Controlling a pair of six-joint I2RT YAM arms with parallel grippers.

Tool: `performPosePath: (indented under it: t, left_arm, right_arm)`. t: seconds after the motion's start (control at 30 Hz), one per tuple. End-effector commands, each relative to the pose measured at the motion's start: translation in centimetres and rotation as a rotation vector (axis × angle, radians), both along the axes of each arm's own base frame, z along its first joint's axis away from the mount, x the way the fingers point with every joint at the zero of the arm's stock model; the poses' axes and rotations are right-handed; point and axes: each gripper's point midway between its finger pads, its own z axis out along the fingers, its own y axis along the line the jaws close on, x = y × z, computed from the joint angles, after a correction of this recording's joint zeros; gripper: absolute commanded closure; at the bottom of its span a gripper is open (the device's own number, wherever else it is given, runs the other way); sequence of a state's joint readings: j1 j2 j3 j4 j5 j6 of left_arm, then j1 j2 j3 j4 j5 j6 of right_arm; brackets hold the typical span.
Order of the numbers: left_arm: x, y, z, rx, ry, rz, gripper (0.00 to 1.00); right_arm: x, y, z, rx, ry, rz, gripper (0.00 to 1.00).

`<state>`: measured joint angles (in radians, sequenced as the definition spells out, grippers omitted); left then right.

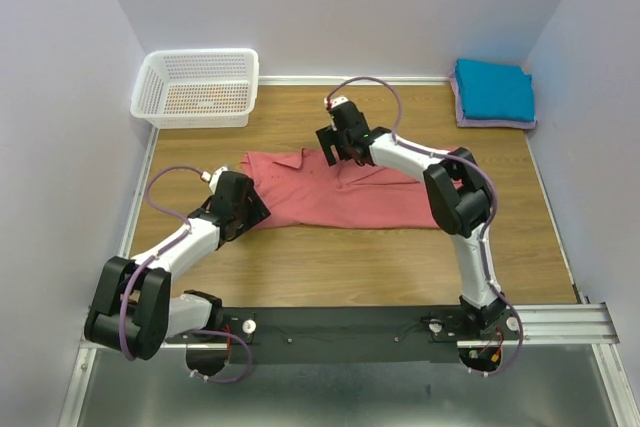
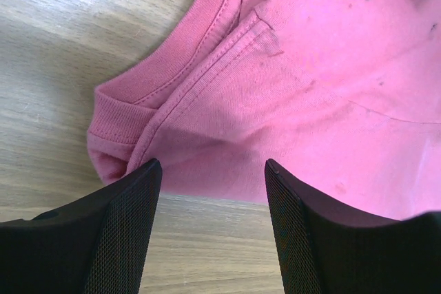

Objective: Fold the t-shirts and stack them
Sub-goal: Fold the tshirt

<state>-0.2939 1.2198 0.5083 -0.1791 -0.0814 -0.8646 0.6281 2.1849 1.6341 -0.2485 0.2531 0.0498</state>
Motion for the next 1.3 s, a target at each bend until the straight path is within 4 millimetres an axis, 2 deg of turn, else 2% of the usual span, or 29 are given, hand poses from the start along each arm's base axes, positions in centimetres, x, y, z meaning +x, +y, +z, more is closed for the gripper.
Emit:
performPosePath:
  t: [0.0, 0.07, 0.13, 0.23, 0.33, 0.37, 0.43, 0.47, 0.67, 0.7, 0.83, 0.9, 0.97, 1.0, 1.07, 1.1, 1.27]
  left_arm:
    - [-1.9, 0.7, -1.0, 0.013, 0.068, 0.012, 0.30]
    - [-1.6, 0.8, -0.5, 0.017, 0.056, 0.019, 0.30]
    - [-1.7, 1.2, -0.2, 0.037, 0.060, 0.027, 0.30]
    - [-0.6, 1.6, 1.8, 0.064, 0.014, 0.035, 0.29]
    - [1.2, 1.2, 4.6, 0.058, -0.051, 0.030, 0.30]
    - [2.3, 0.8, 6.2, 0.045, -0.086, 0.025, 0.29]
    - [3.3, 0.1, 7.3, 0.033, -0.104, 0.005, 0.30]
    - [4.2, -0.6, 8.7, 0.017, -0.132, -0.016, 0.31]
    - [7.6, -3.9, 8.7, -0.014, -0.127, -0.097, 0.31]
    - [8.0, -4.2, 7.8, -0.021, -0.104, -0.088, 0.31]
    - [9.5, -5.8, 6.4, -0.074, -0.077, -0.082, 0.32]
    - [10.4, -6.6, 6.3, -0.097, -0.075, -0.083, 0.33]
    - [11.2, -7.2, 5.7, -0.109, -0.060, -0.071, 0.36]
    - [11.5, -7.4, 5.1, -0.111, -0.046, -0.067, 0.38]
    - [12.3, -7.9, 5.4, -0.132, -0.054, -0.049, 0.39]
    - [12.5, -8.0, 4.9, -0.134, -0.046, -0.045, 0.40]
    - [13.6, -8.9, 4.3, -0.154, -0.035, -0.025, 0.42]
  right_arm:
    - [1.2, -3.1, 1.2, -0.005, -0.017, -0.062, 0.04]
    - [1.6, -4.0, 2.0, 0.014, -0.023, -0.087, 0.04]
    - [1.4, -3.9, 2.7, 0.033, -0.023, -0.068, 0.04]
    - [0.7, -2.5, 4.0, 0.098, -0.013, -0.008, 0.08]
    - [-0.5, -1.5, 4.8, 0.167, 0.015, 0.028, 0.11]
    - [-0.8, -1.4, 4.9, 0.181, 0.023, 0.036, 0.12]
    - [-1.8, -1.0, 5.0, 0.211, 0.048, 0.058, 0.13]
    - [-2.1, -1.0, 4.9, 0.218, 0.056, 0.061, 0.13]
    - [-4.2, -1.0, 5.1, 0.251, 0.091, 0.103, 0.14]
    - [-4.4, -1.1, 4.8, 0.247, 0.096, 0.106, 0.14]
    - [-5.3, -1.0, 4.4, 0.257, 0.115, 0.134, 0.18]
    - [-5.3, -0.9, 4.4, 0.264, 0.115, 0.142, 0.27]
    - [-5.3, -0.5, 4.3, 0.279, 0.113, 0.154, 0.35]
    - [-5.3, -0.3, 4.1, 0.287, 0.118, 0.158, 0.42]
    - [-5.1, 0.2, 4.1, 0.304, 0.117, 0.164, 0.49]
    - [-4.8, 0.6, 4.4, 0.315, 0.113, 0.175, 0.54]
    - [-3.8, 1.4, 4.1, 0.326, 0.105, 0.179, 0.61]
